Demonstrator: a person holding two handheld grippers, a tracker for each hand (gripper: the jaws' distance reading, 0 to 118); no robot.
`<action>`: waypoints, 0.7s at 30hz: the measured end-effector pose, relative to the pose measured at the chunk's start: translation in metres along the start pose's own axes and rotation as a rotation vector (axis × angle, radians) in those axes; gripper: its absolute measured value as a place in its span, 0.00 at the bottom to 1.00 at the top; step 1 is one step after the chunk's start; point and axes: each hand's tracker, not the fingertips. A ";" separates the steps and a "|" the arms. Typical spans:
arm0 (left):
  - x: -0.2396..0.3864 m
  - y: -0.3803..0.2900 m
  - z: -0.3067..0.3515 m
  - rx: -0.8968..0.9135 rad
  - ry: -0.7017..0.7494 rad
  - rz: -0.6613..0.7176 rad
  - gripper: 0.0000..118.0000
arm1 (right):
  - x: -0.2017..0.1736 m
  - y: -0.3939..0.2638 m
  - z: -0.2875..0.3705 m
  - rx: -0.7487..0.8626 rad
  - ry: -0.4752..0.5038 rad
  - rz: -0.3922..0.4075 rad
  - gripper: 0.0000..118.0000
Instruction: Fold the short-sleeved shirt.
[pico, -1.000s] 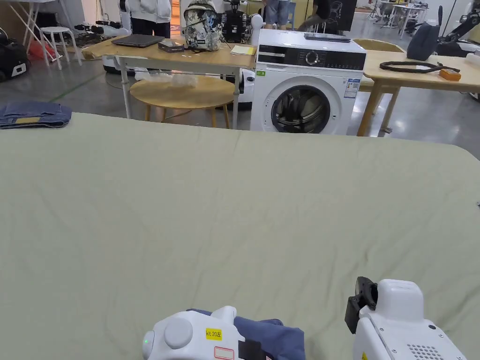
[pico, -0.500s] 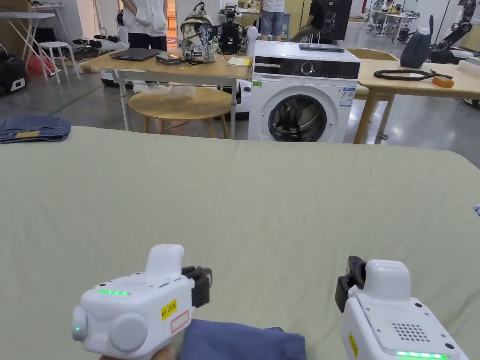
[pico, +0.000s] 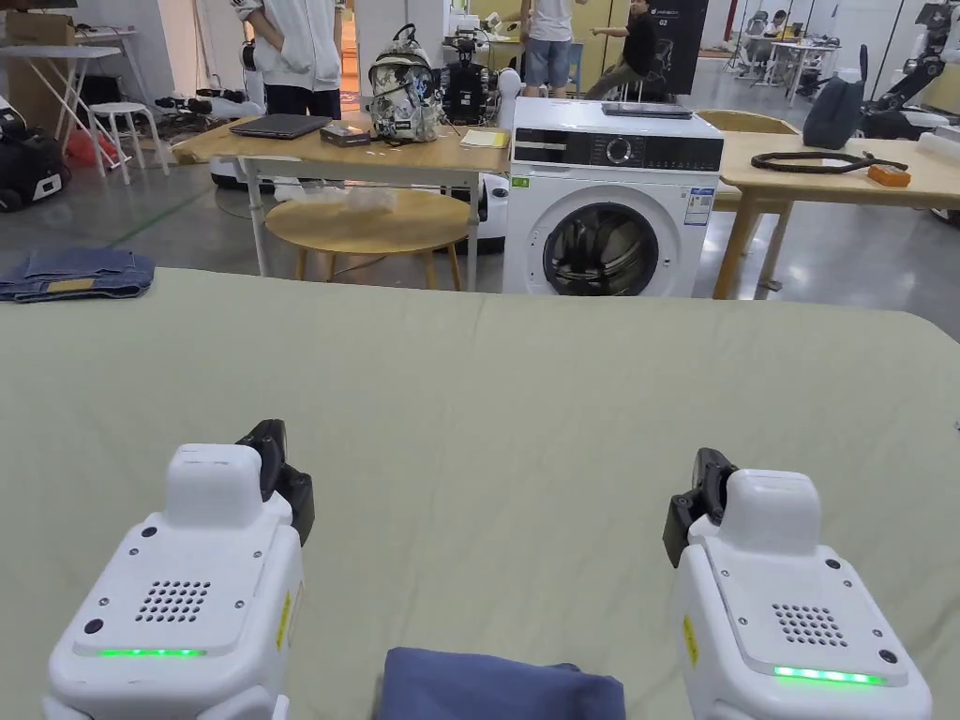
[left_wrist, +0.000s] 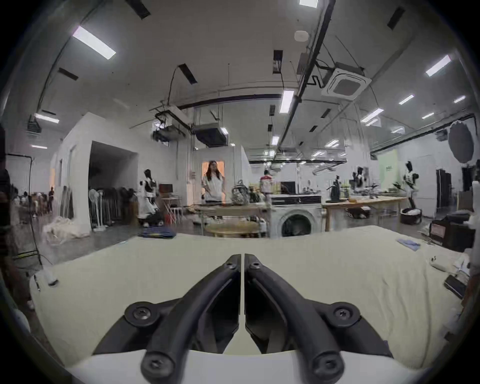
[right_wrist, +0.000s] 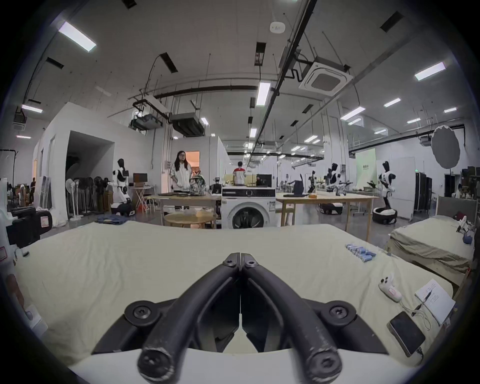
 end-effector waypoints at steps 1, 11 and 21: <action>-0.003 0.001 -0.001 -0.007 -0.001 0.012 0.00 | 0.000 0.001 -0.001 0.006 -0.002 0.002 0.00; -0.023 -0.011 -0.001 -0.120 -0.001 0.068 0.00 | -0.001 -0.042 0.035 -0.220 0.092 0.005 0.00; -0.040 -0.030 0.023 -0.183 0.013 0.086 0.00 | -0.040 -0.156 0.028 -0.628 0.190 0.104 0.00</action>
